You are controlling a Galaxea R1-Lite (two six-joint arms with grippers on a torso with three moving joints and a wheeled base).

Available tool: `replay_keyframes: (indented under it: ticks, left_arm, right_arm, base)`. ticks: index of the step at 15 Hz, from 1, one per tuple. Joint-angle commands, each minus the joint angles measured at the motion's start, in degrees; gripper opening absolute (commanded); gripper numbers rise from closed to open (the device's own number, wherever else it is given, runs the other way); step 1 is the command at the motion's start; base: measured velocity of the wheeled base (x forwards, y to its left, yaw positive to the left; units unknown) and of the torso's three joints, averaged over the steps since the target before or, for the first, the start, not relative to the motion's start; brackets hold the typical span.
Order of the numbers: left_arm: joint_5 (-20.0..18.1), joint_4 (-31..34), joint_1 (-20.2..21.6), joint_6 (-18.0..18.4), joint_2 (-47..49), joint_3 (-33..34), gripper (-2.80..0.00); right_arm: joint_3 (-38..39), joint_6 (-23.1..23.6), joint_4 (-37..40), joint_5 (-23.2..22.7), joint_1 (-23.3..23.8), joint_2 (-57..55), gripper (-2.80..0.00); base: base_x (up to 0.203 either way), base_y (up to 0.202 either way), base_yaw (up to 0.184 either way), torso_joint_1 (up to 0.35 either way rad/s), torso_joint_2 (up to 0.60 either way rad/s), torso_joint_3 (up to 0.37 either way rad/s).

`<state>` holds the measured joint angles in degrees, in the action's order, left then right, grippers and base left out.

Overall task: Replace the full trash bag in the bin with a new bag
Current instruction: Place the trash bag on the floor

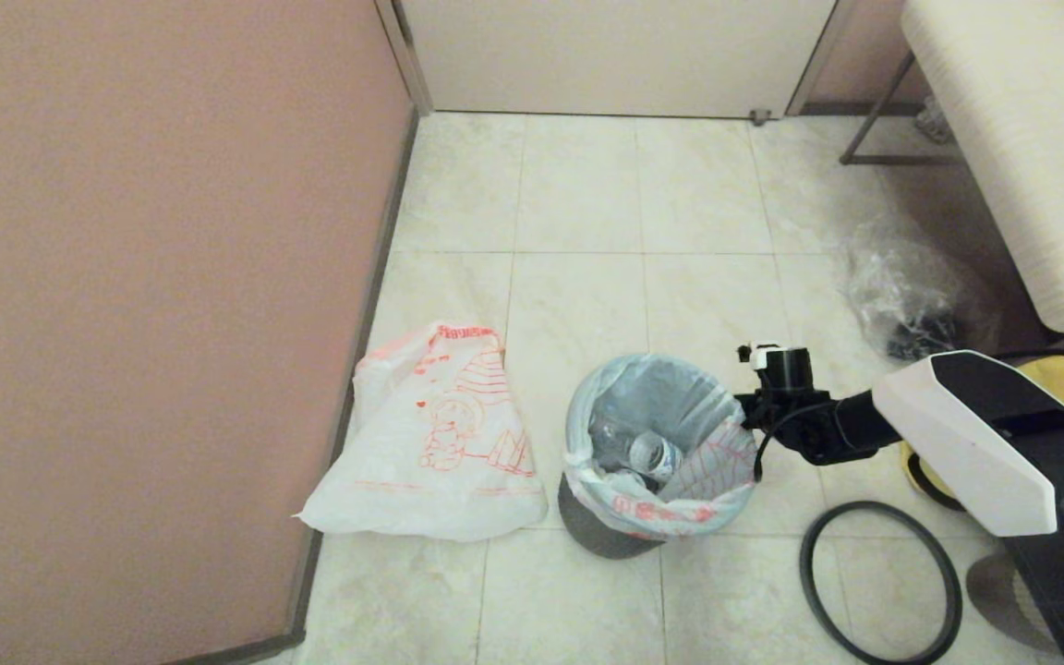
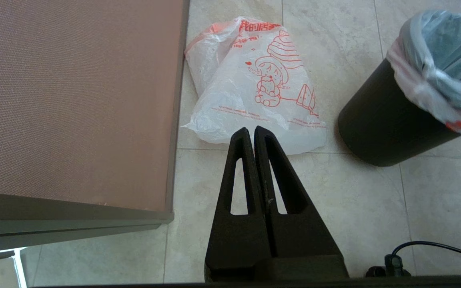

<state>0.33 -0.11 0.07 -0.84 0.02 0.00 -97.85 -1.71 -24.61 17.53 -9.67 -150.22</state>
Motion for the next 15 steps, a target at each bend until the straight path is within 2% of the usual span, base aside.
replay_keyframes:
  ticks: [1, 4, 7, 8, 11, 15]
  left_arm:
    - [0.02, -0.07, 0.01, -0.04, -0.02, 0.00, -2.80]
    - [0.02, 0.01, 0.01, -0.04, -0.02, 0.00, -2.80]
    - [0.02, -0.04, 0.01, -0.04, -0.02, 0.00, -2.80]
    - [0.02, 0.02, 0.01, -0.04, -0.02, 0.00, -2.80]
    - [0.02, -0.07, 0.01, -0.04, -0.02, 0.00, -2.80]
    - [0.09, 0.02, 0.01, -0.04, -0.02, 0.00, -2.80]
  right_arm:
    - [0.56, -0.56, -0.17, 0.14, -0.18, -0.07, 0.00]
    - [3.06, -1.03, -1.04, 0.14, -0.63, 0.63, 0.00]
    - [9.40, -3.12, -3.95, 0.03, -2.19, 3.79, 0.00]
    - [10.77, -3.40, -4.68, 0.00, -3.14, 4.51, -2.80]
    - [12.22, -6.54, -5.01, 0.05, -4.34, 5.11, -2.80]
    - [12.86, -6.81, -5.06, 0.05, -4.88, 4.50, -2.80]
  base:
    - [0.000, 0.000, 0.000, 0.000, 0.00, 0.000]
    - [0.000, 0.000, 0.000, 0.000, 0.00, 0.000]
    - [0.000, 0.000, 0.000, 0.000, 0.00, 0.000]
    - [0.000, 0.000, 0.000, 0.000, 0.00, 0.000]
    - [0.000, 0.000, 0.000, 0.000, 0.00, 0.000]
    - [0.000, 0.000, 0.000, 0.000, 0.00, 0.000]
